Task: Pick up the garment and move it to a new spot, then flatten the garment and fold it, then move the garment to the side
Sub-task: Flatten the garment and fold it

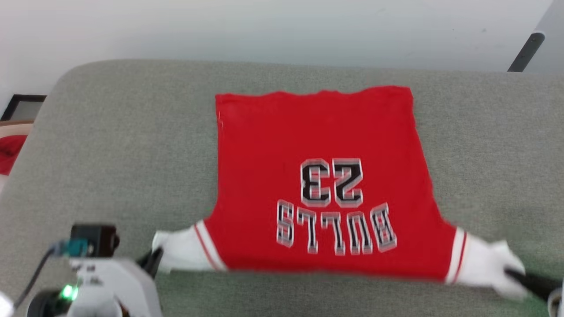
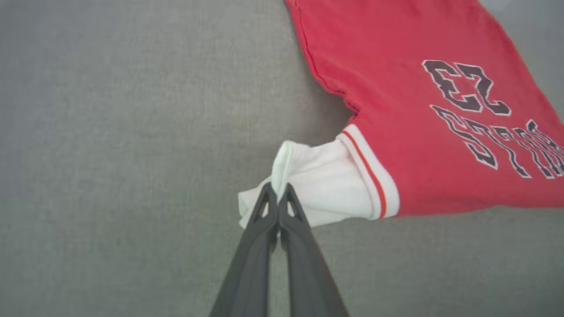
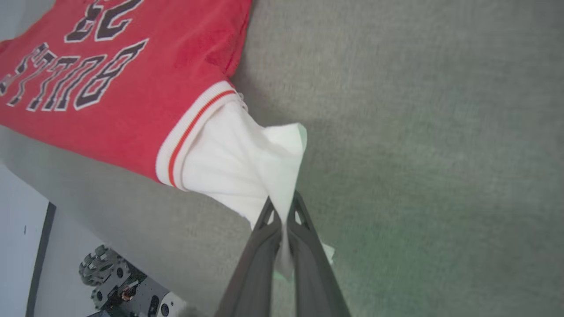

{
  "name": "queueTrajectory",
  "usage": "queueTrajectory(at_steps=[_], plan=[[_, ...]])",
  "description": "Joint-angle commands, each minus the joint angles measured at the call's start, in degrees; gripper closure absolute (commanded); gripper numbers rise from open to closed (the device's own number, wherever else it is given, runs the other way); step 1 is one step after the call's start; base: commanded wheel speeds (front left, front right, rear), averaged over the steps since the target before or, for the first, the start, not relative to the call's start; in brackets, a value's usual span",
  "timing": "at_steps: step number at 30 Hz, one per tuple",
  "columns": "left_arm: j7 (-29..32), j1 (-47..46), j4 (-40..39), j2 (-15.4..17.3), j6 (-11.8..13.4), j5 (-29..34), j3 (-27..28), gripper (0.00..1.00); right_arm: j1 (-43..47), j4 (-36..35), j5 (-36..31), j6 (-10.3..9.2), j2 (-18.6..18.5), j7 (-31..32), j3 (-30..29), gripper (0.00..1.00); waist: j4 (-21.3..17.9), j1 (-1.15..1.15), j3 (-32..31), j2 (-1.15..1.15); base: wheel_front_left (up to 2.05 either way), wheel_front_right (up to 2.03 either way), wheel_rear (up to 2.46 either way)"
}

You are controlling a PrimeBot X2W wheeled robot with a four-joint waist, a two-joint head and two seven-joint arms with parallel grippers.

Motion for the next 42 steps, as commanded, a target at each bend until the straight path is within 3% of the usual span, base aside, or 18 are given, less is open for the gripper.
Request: queueTrajectory(at_steps=[1, 5, 8, 15, 17, 18, 19, 20, 23, 29, 36, 42], plan=[[-0.59, 2.61, -2.21, 1.04, 2.12, -0.46, 0.59, 1.0, 3.99, -1.71, -0.71, -0.02, 0.12, 1.84, -2.64, 1.0, 0.03, 0.0, 0.16, 0.0, 0.0, 0.0, 0.0], [-1.73, 7.6, -6.76, 2.06, 5.81, -1.55, 1.47, 1.0, 12.82, -6.66, -2.48, -0.02, 2.86, 5.97, -10.22, 1.0, 0.12, 0.0, 0.57, 0.0, 0.0, 0.0, 0.0], [-2.58, 9.91, -8.57, 1.97, 7.14, -1.77, 1.47, 1.0, 17.55, -10.23, -6.03, -0.02, 6.77, 8.77, -15.77, 1.0, 0.13, 0.0, 0.92, 0.0, 0.0, 0.0, 0.0], [-4.03, 10.09, -6.41, -0.35, 5.76, -0.85, -0.08, 1.0, 20.2, -16.46, -15.68, -0.02, 18.0, 16.81, -22.91, 1.0, 0.16, 0.0, 1.79, 0.0, 0.0, 0.0, 0.0], [-3.98, 9.34, -4.97, -1.63, 5.05, -0.75, -0.84, 1.0, 19.17, -17.33, -18.34, -0.02, 20.24, 18.63, -23.47, 0.76, 0.18, 0.0, 2.1, 0.0, 0.0, 0.0, 0.0], [-4.16, 8.97, -4.08, -2.1, 4.65, -0.52, -1.14, 1.0, 18.68, -17.51, -19.88, -0.02, 21.16, 19.47, -23.55, 0.75, 0.2, 0.0, 2.23, 0.0, 0.0, 0.0, 0.0], [-4.18, 8.5, -3.15, -2.6, 4.2, -0.34, -1.48, 1.0, 18.2, -17.74, -21.1, -0.02, 21.91, 20.2, -23.5, 0.66, 0.22, 0.0, 2.34, 0.0, 0.0, 0.0, 0.0], [-4.36, 8.12, -2.37, -3.21, 3.67, -0.23, -1.8, 1.0, 17.64, -17.96, -22.34, -0.02, 22.61, 20.71, -23.42, 0.35, 0.25, 0.0, 2.45, 0.0, 0.0, 0.0, 0.0], [-4.96, 6.88, 0.28, -4.98, 2.3, 0.4, -2.73, 1.0, 16.27, -18.4, -24.97, -0.02, 24.03, 21.95, -22.87, 0.0, 0.42, 0.0, 2.65, 0.0, 0.0, 0.0, 0.0], [-6.37, 5.54, 4.47, -7.88, 0.4, 0.92, -3.77, 1.0, 15.07, -20.4, -26.33, -0.02, 25.46, 23.81, -22.87, 0.0, 0.77, 0.0, 2.88, 0.0, 0.0, 0.0, 0.0], [-7.23, 5.14, 6.04, -9.08, -0.39, 0.76, -3.84, 1.0, 14.11, -25.51, -26.06, -0.02, 25.75, 26.19, -23.84, 0.0, 1.14, 0.0, 3.13, 0.0, 0.0, 0.0, 0.0], [-7.57, 4.86, 6.44, -9.78, -0.8, 1.04, -4.07, 1.0, 6.64, -28.99, -28.01, -0.02, 24.54, 26.29, -23.83, 0.0, 1.95, 0.0, 3.7, 0.0, 0.0, 0.0, 0.0]])
